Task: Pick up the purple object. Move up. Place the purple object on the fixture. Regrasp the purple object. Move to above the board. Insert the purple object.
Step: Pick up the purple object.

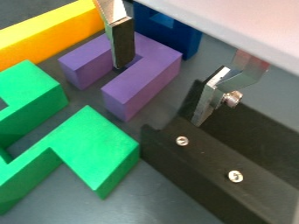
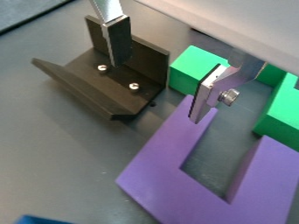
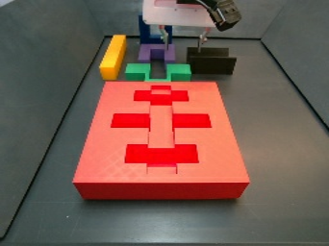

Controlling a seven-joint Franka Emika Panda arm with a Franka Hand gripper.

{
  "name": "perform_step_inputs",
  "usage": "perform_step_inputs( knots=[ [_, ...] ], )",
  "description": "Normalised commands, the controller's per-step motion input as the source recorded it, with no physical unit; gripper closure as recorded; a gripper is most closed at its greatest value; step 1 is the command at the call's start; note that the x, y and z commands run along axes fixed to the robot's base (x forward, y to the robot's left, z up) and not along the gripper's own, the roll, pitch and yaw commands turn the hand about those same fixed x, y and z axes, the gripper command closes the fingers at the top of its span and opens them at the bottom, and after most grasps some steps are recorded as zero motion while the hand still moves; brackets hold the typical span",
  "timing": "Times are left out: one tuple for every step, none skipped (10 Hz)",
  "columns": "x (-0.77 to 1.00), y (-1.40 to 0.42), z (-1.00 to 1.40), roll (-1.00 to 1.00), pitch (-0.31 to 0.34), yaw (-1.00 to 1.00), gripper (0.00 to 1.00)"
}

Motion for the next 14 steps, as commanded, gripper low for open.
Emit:
perform_step_inputs(
  knots=[
    [-0.18,0.00,-0.25,-0.06,-0.057,0.00,0.00],
    [-0.27,0.00,-0.28,-0.06,-0.066,0.00,0.00],
    [-0.19,0.00,-0.27,-0.06,-0.076,0.00,0.00],
    [-0.15,-0.04,-0.23,-0.04,-0.056,0.07,0.00],
    [-0.10,-0.19,-0.16,-0.01,-0.043,0.14,0.00],
    [-0.16,-0.12,-0.14,0.00,-0.041,0.12,0.00],
    [-0.12,-0.06,-0.18,0.00,-0.047,0.11,0.00],
    [-0.06,0.00,-0.28,-0.01,-0.044,0.07,0.00],
    [-0.09,0.05,-0.30,-0.02,-0.033,0.07,0.00],
    [-0.07,0.02,-0.29,-0.03,-0.040,0.09,0.00],
    [0.00,0.00,-0.13,-0.04,-0.023,0.04,0.00],
    [-0.03,-0.01,0.00,0.00,-0.006,0.00,0.00],
    [0.00,0.00,0.00,0.00,0.000,0.00,0.00],
    [0.00,0.00,0.00,0.00,0.000,0.00,1.00]
  ],
)
